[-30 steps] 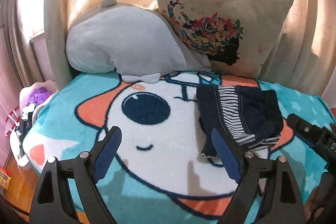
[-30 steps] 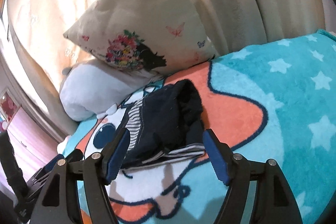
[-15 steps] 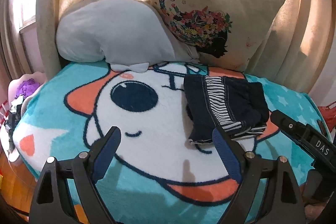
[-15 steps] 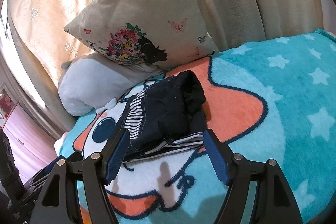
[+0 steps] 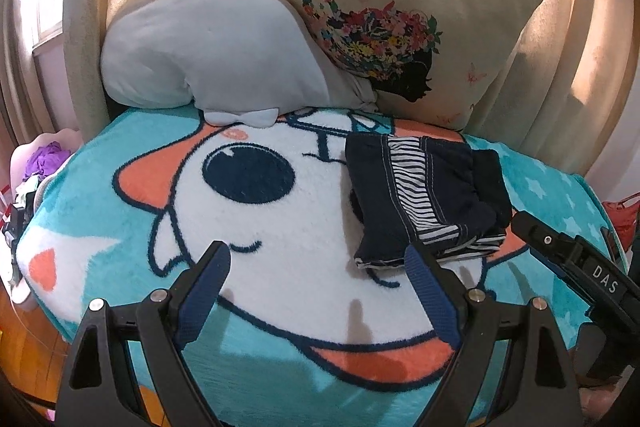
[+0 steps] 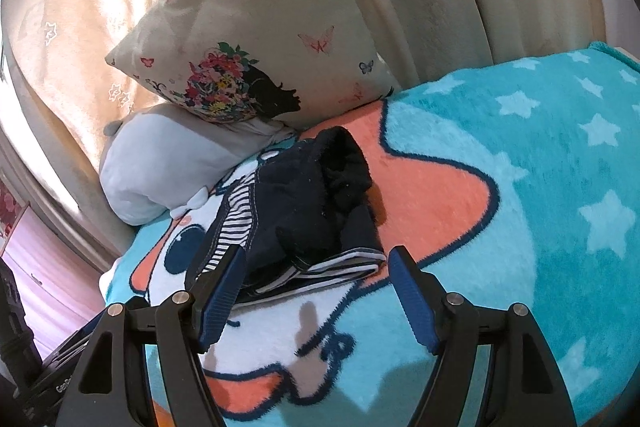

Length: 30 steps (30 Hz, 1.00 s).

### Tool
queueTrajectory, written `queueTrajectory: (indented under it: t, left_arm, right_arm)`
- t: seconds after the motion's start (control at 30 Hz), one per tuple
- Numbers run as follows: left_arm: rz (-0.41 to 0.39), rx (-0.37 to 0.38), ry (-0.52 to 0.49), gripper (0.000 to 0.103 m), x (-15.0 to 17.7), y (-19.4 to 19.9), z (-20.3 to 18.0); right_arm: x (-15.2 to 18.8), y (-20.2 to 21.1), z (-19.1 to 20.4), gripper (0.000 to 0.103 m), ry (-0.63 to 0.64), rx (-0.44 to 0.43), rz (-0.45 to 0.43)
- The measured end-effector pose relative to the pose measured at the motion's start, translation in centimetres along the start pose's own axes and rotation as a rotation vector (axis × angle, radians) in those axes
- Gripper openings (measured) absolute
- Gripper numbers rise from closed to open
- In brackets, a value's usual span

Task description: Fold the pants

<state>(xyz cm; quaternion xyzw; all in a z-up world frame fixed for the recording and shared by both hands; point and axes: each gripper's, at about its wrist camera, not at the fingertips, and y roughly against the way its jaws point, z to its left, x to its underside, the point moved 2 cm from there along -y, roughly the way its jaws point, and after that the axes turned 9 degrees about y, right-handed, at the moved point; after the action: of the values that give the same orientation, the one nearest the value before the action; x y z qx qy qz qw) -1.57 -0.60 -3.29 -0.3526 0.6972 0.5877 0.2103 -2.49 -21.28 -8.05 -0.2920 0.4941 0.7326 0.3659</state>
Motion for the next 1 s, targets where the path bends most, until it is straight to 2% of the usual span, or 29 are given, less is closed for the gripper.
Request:
queueTrajectory:
  t: [0.53,1.0]
  left_arm:
    - [0.06,0.002,0.007,0.088,0.4,-1.8,-0.1]
    - [0.073,0.005,-0.002,0.088,0.7,-2.0,-0.7]
  right_arm:
    - [0.1,-1.2,-1.3,0.079,-0.022,0.017,0.024]
    - [0.2,-1.5,-2.0,0.079,-0.034,0.015,0.031]
